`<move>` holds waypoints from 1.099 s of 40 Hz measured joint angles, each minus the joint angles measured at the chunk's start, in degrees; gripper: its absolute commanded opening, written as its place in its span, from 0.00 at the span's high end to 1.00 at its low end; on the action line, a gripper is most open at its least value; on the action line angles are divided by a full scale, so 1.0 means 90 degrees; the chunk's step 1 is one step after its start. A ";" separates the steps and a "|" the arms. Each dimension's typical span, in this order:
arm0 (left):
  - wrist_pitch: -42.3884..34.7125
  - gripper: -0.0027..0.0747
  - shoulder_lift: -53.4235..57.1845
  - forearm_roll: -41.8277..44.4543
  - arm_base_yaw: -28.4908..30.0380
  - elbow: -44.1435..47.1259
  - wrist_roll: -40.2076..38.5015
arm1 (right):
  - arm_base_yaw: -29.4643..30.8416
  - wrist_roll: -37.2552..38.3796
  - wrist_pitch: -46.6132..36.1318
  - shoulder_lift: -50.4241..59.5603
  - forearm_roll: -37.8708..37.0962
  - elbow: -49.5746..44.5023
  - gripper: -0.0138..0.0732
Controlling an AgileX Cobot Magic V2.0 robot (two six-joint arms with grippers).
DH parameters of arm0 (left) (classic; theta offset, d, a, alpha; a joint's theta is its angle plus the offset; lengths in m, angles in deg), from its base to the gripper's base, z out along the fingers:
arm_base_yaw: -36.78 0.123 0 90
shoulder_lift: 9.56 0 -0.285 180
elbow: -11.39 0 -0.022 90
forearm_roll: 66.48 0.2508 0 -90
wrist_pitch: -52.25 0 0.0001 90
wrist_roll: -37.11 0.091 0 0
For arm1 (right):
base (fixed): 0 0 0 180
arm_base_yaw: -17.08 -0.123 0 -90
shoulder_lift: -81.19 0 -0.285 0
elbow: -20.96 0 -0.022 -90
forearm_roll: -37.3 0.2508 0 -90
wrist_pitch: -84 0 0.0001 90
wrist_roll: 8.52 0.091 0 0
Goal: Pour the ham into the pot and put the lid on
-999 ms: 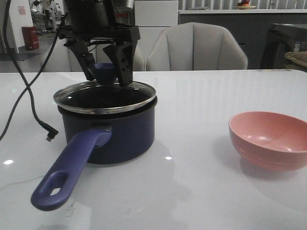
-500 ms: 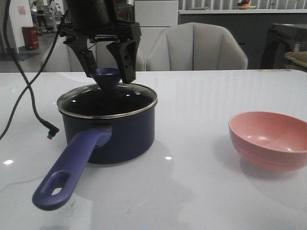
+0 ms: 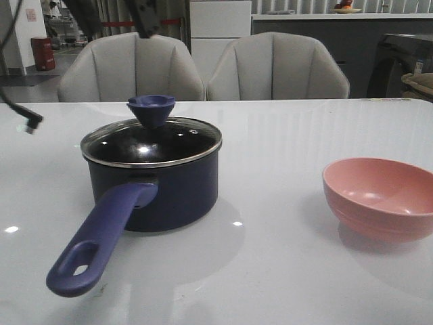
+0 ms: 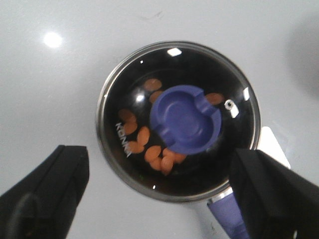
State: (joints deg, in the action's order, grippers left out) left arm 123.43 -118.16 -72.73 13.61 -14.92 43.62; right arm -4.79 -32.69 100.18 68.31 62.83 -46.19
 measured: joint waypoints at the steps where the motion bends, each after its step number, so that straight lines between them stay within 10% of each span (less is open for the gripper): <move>1: 0.0000 0.20 0.0165 0.0000 0.0058 0.0159 0.0000 | 0.0000 0.0000 0.0000 0.0000 0.0000 0.0000 0.64; 44: -0.4884 0.20 0.7841 0.0146 0.0805 0.8187 0.0092 | 0.0000 0.0000 0.0000 0.0000 0.0000 0.0000 0.64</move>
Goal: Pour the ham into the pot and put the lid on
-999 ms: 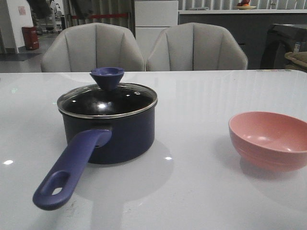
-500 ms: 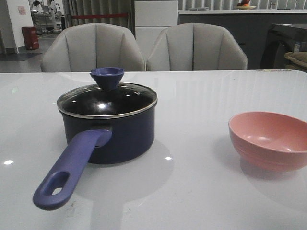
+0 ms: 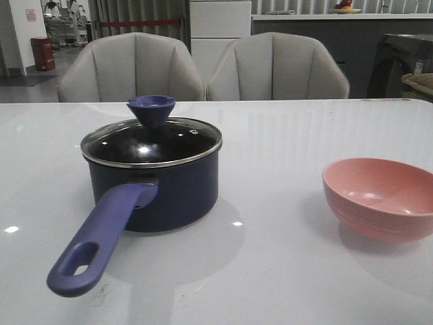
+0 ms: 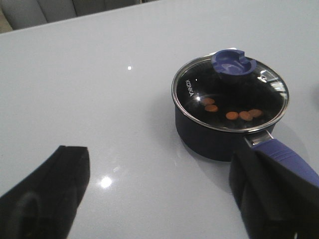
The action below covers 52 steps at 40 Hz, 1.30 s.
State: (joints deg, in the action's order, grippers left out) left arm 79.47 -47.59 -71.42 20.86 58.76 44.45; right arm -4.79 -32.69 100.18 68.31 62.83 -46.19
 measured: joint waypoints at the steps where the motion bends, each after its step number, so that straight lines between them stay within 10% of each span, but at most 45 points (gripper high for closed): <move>1: -0.0031 0.20 0.0168 0.0000 0.0000 0.0197 0.0000 | 0.0000 0.0000 0.0000 0.0000 0.0000 0.0000 0.64; 7: -0.0107 0.41 0.0831 -0.0059 0.0000 0.0716 0.0000 | 0.0000 0.0000 0.0000 0.0000 0.0000 0.0000 0.64; 12: -0.0127 0.85 0.1139 -0.0183 0.0000 0.0805 0.0000 | 0.0000 0.0000 0.0010 0.0000 0.0000 0.0000 0.64; 52: -0.1008 0.77 0.1894 -0.0046 0.0520 0.1634 0.0000 | 0.0000 0.0000 0.0010 0.0000 0.0000 0.0000 0.64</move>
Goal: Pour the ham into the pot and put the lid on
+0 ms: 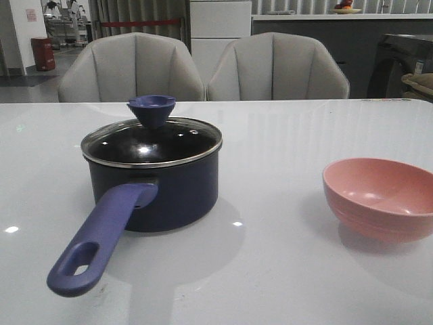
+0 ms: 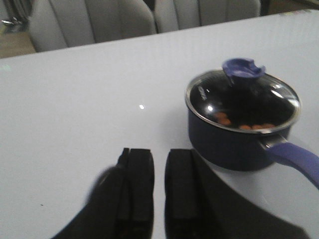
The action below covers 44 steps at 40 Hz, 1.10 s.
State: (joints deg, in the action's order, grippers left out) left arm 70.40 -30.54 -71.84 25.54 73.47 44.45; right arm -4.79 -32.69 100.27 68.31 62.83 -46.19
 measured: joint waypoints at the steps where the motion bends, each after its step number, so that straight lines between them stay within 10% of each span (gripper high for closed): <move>1: -0.0123 0.77 0.0150 -0.0003 0.0099 0.0169 0.0000 | 0.0000 0.0000 0.0000 0.0000 0.0000 0.0000 0.64; 14: -0.1289 0.77 0.1501 0.0029 0.1336 0.1717 -0.0545 | 0.0000 0.0000 0.0000 0.0000 0.0000 0.0000 0.64; 44: -0.1525 0.77 0.1501 0.0303 0.0888 0.1718 -0.0753 | 0.0000 0.0000 0.0000 0.0000 0.0000 0.0000 0.64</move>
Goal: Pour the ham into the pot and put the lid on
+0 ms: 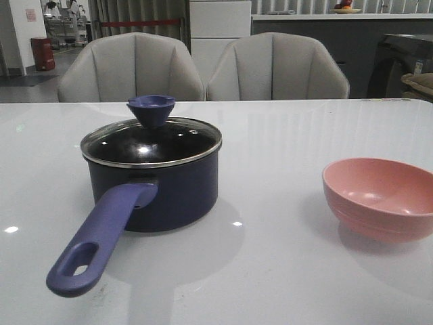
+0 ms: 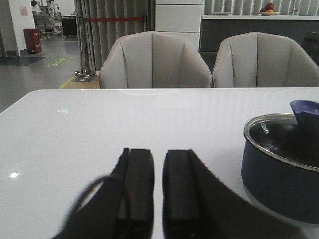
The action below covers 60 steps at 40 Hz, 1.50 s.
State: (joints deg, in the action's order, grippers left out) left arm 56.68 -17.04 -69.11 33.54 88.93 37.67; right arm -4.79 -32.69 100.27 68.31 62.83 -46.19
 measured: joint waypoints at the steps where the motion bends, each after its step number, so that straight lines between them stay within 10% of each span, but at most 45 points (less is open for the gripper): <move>1: 0.0000 0.77 0.0000 0.0000 0.0000 0.0000 0.0000 | 0.0000 0.0000 0.0000 0.0000 0.0000 0.0000 0.64; 32: 0.0000 0.82 0.0000 0.0000 0.0000 0.0000 0.0000 | 0.0031 0.0054 -0.0011 0.0000 -0.0256 0.0000 0.64; 43: 0.0000 0.82 0.0000 0.0000 0.0000 0.0000 0.0000 | 0.1025 0.1747 -0.0149 0.0077 -0.2241 -0.0062 0.64; 60: 0.0000 0.82 0.0000 0.0000 0.0000 0.0000 0.0000 | 0.1667 0.2605 -0.0933 0.0620 -0.2681 -0.1266 0.64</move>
State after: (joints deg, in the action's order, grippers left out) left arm 56.68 -17.04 -69.11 33.54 88.93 37.67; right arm 10.21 -9.24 91.87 73.89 38.70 -57.58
